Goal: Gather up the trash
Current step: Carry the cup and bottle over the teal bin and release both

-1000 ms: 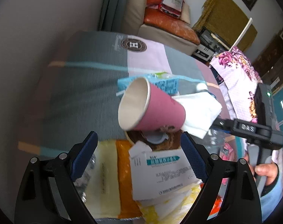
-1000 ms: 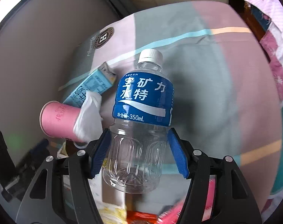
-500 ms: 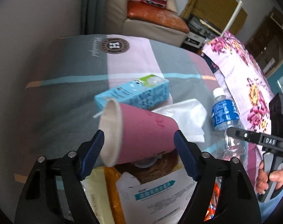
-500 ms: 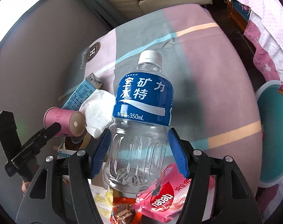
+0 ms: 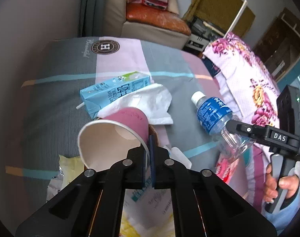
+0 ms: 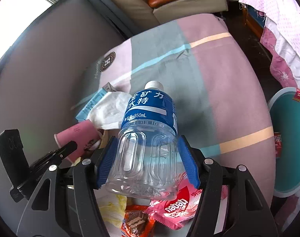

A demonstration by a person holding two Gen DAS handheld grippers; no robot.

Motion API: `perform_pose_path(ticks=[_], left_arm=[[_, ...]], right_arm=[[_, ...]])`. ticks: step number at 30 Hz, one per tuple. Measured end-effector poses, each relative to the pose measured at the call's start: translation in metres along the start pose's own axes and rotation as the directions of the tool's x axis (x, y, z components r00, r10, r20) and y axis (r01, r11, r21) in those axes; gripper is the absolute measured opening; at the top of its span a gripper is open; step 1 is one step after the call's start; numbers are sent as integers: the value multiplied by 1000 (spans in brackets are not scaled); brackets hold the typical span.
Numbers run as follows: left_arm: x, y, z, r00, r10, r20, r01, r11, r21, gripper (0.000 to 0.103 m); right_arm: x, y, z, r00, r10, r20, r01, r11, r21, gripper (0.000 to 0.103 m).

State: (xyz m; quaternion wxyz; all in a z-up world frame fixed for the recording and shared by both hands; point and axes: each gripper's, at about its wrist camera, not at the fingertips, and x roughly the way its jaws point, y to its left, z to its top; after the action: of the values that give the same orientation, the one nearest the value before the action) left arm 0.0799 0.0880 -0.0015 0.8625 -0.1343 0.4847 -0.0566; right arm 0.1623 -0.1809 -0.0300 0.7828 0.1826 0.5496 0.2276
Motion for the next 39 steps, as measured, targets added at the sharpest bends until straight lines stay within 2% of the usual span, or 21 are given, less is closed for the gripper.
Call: perform_pose_path(ticks=[6,11,15,19,24,28,33,39], left_arm=[[-18,-15,1,999,10,35,-11,1000,27,4],[-29,-25,2,999,-22,45,22,1000,15,4],[-40,-55,5,995,-80,62,76,995,66,4],[-32,-93,8,991,-123,48,117,986,118,4],[-5,-161,4,981,-192,-8,189,958,217,4],[26,-226,-4,968,-236,-85,251,918,309,4],[69,-286,-21,957,-230,-180,283,877,387,4],[112,-327,-39,943,-199,-265,302,845,441,4]], right_arm=[[-24,-4,-1,998,34,51,-35,999,18,60],[-43,-13,-5,995,52,83,-55,998,33,60],[-67,-32,-10,989,60,136,-70,995,70,60],[-90,-57,-17,982,45,183,-67,991,116,60],[-125,-105,-31,969,-8,246,-44,978,205,60],[-153,-151,-43,955,-65,290,-24,956,294,60],[-172,-204,-62,943,-126,308,-6,919,393,60],[-177,-244,-72,942,-155,298,0,887,462,60]])
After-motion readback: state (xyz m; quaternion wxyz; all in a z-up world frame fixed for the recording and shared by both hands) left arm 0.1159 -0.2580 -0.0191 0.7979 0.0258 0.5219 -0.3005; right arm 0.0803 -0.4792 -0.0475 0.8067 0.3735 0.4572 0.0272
